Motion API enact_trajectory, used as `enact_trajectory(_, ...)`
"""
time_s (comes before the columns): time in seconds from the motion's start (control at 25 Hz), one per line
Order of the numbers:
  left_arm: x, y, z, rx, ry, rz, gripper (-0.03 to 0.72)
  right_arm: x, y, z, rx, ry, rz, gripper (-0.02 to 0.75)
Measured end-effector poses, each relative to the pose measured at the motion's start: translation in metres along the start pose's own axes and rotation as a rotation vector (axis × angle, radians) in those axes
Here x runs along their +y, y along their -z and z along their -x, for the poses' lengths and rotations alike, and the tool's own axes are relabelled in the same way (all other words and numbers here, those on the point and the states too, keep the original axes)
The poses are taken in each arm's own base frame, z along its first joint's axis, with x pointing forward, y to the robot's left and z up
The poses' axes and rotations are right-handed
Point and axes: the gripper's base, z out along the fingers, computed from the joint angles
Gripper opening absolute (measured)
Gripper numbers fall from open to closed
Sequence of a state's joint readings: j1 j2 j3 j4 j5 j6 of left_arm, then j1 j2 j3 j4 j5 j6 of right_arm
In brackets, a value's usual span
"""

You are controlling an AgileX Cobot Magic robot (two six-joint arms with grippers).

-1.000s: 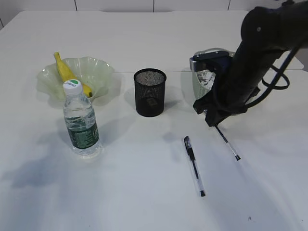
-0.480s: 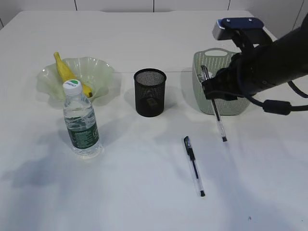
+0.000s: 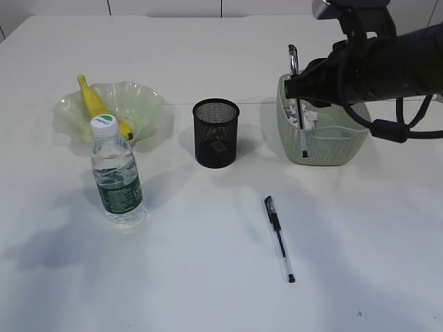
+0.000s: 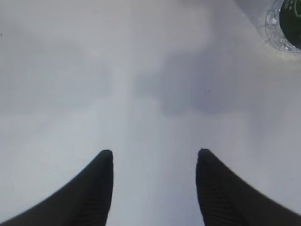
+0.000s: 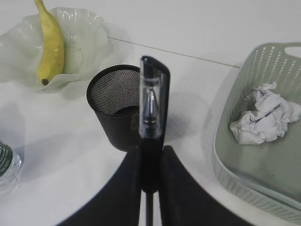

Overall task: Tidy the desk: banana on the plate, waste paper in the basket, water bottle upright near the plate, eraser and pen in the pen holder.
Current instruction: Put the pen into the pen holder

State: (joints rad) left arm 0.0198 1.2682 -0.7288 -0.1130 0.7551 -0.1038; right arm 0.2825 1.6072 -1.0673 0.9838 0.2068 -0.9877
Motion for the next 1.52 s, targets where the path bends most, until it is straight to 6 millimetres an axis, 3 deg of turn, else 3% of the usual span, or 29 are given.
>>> enact_trajectory(0.44,0.0,0.0,0.0,-0.004,0.0,0.0,0.393,0.005,-0.002,0.0,-0.005,-0.019,0.053,0.052)
enact_trajectory(0.68,0.0,0.0,0.001,-0.006,0.0,-0.001,0.391,0.008,-0.019,-0.005,-0.042,-0.062,0.128,0.052)
enact_trajectory(0.88,0.0,0.0,0.001,-0.006,0.0,-0.001,0.391,0.015,-0.033,-0.004,-0.098,0.035,0.229,0.052)
enact_trajectory(1.52,0.0,0.0,0.001,-0.011,0.0,-0.001,0.39,0.006,-0.102,0.043,-0.224,0.103,0.27,0.052)
